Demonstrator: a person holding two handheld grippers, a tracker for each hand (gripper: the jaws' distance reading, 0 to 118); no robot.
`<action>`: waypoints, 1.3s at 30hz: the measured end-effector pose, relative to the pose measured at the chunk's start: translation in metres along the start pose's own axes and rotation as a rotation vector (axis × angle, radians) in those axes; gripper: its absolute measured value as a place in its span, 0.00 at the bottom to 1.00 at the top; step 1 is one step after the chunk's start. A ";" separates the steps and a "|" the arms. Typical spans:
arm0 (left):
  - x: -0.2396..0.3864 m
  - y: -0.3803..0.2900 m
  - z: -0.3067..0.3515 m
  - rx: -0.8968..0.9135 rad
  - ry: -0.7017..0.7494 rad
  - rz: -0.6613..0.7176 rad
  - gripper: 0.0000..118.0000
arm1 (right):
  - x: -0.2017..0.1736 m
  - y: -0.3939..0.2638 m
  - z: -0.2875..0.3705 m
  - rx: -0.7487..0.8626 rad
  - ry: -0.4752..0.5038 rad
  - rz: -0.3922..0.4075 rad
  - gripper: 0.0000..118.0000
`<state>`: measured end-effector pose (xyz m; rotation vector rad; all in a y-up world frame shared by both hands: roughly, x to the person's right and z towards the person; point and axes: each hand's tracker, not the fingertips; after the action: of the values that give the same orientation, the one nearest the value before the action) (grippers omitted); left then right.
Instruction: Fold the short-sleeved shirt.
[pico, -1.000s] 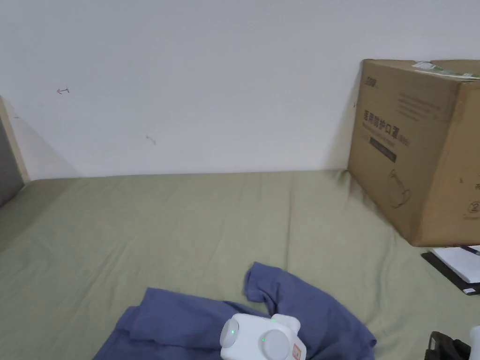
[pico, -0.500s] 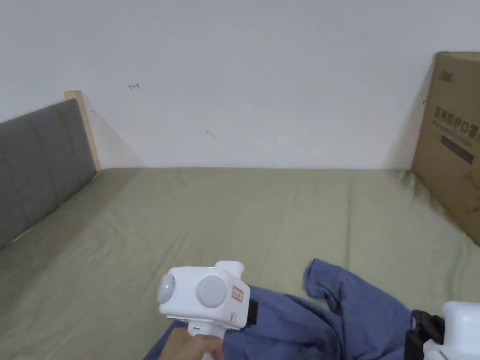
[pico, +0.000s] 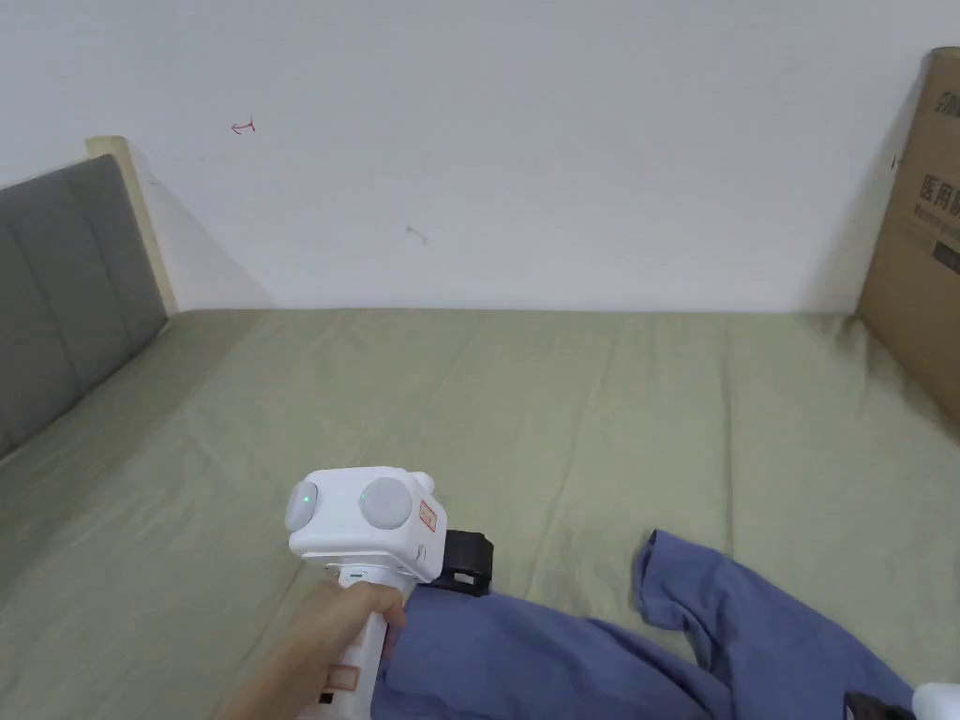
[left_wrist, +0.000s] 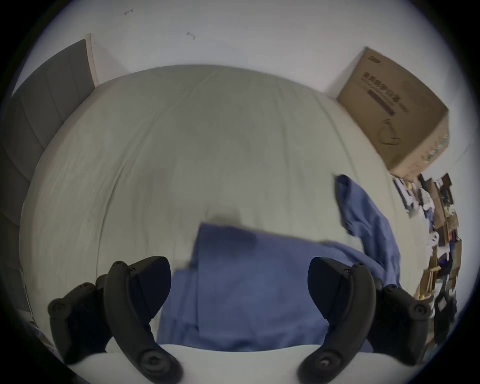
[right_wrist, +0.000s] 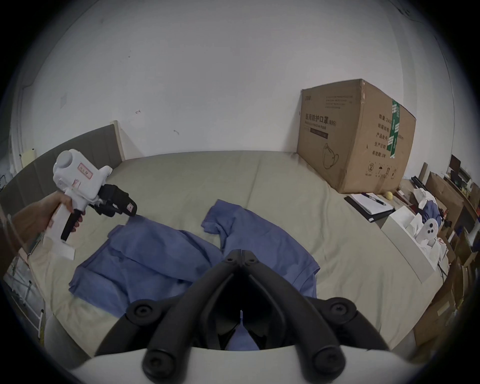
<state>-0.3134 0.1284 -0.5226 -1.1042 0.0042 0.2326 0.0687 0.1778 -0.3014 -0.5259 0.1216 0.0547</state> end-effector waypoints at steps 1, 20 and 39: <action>-0.001 0.007 -0.013 -0.018 0.007 0.021 0.91 | 0.003 -0.001 -0.004 -0.015 -0.008 -0.004 0.00; -0.016 -0.019 -0.017 -0.016 0.105 -0.039 0.00 | 0.064 -0.003 -0.028 -0.116 -0.014 -0.106 0.00; -0.027 -0.070 0.139 0.223 0.063 -0.066 0.00 | 0.102 0.055 -0.237 -0.467 0.134 0.133 0.89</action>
<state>-0.3425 0.2159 -0.3946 -0.8877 0.0482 0.1344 0.1414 0.1085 -0.5451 -0.9879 0.2788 0.1809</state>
